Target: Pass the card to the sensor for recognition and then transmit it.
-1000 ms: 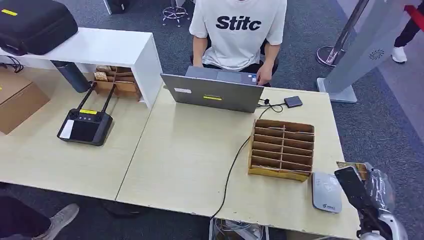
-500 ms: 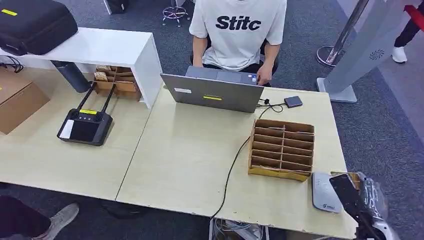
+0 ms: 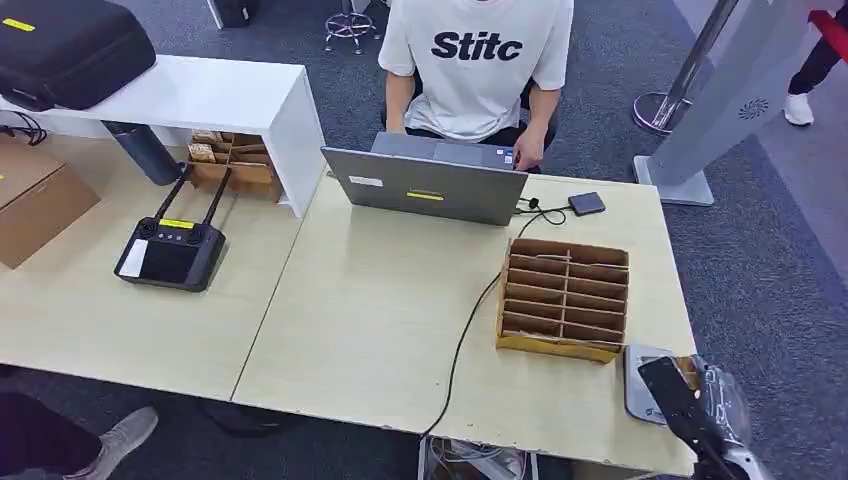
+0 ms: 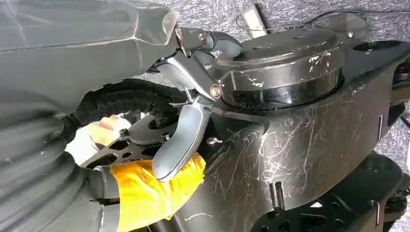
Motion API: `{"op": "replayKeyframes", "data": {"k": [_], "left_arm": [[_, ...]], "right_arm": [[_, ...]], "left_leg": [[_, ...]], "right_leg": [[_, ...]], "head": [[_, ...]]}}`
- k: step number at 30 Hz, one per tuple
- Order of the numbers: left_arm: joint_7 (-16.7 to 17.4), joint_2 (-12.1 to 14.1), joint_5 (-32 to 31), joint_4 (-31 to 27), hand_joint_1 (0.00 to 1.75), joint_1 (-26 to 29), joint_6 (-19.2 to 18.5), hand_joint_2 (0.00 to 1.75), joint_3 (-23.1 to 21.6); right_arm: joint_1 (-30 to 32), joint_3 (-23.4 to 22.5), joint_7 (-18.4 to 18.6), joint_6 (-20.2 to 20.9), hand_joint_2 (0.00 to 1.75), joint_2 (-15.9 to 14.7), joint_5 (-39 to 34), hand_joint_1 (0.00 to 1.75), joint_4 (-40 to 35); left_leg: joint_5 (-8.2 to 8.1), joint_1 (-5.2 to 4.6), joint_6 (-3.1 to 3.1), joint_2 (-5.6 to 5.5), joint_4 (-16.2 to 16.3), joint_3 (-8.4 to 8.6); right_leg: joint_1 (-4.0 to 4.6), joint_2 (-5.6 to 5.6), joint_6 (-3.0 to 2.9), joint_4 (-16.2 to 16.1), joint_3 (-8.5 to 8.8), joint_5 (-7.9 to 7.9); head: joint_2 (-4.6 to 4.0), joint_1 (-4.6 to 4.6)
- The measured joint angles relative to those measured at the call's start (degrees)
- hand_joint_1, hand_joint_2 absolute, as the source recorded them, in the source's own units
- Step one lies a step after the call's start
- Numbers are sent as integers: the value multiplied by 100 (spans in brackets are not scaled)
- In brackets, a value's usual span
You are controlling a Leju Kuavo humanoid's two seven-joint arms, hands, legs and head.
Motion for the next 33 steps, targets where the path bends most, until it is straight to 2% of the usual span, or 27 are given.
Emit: {"op": "replayKeyframes", "data": {"k": [17, 21, 22, 23, 25, 26, 28, 31, 33], "left_arm": [[-118, -26, 0, 57, 0, -42, 0, 175, -74], [-335, -50, -64, 118, 0, -104, 0, 175, -171], [-297, -70, -303, 162, 0, -132, -37, 175, -188], [-135, -151, -800, 291, 0, -193, -110, 175, -192], [136, -436, -1969, 932, 0, -381, -410, 175, -186], [241, -611, -2349, 1309, 0, -512, -628, 175, -147], [521, -835, -2939, 1747, 0, -648, -750, 175, -52], [935, -1001, -3922, 1862, 0, -736, -344, 175, 255], [1114, -1040, -4231, 1858, 0, -698, -114, 175, 495]], "right_arm": [[12, 83, -94, -17, 175, 15, -112, 175, 44], [21, 92, -120, -37, 175, 17, -186, 175, 37], [24, 92, -160, -24, 175, 20, -201, 175, 31], [13, 105, -228, 29, 175, 24, -201, 175, 7], [-97, 250, -256, 120, 175, 63, -177, 175, -35], [-167, 345, -230, 118, 175, 98, -173, 175, -48], [-260, 481, -168, 103, 175, 138, -179, 175, -98], [-301, 605, -149, 92, 175, 146, -197, 175, -262], [-316, 677, -228, 50, 175, 151, -175, 175, -412]], "left_leg": [[0, 0, 0, 0, 0, 2], [0, 0, 0, 0, 0, 2], [0, -1, 0, 0, 0, 2], [1, -4, 0, -2, 0, 1], [2, -7, 1, -4, 0, 5], [4, -8, 1, -7, 0, 7], [7, -7, -3, -6, 1, 9], [15, -5, 7, -1, 1, 2], [13, -5, 6, 5, 0, 1]], "right_leg": [[0, 0, 0, 0, 0, 0], [0, 0, 0, 0, 0, 0], [0, 1, 0, 0, 0, 0], [-4, 0, 1, 0, 0, 1], [-8, 1, 1, 0, 0, 3], [-9, 2, 2, 0, 1, 5], [-8, 2, 2, 1, 3, 5], [-8, 1, 6, 2, 4, 11], [-8, 10, 5, 3, 3, 12]], "head": [[0, 0], [0, 0], [0, -2], [0, 2], [0, -4], [0, -4], [0, 0], [0, 4], [0, 2]]}}
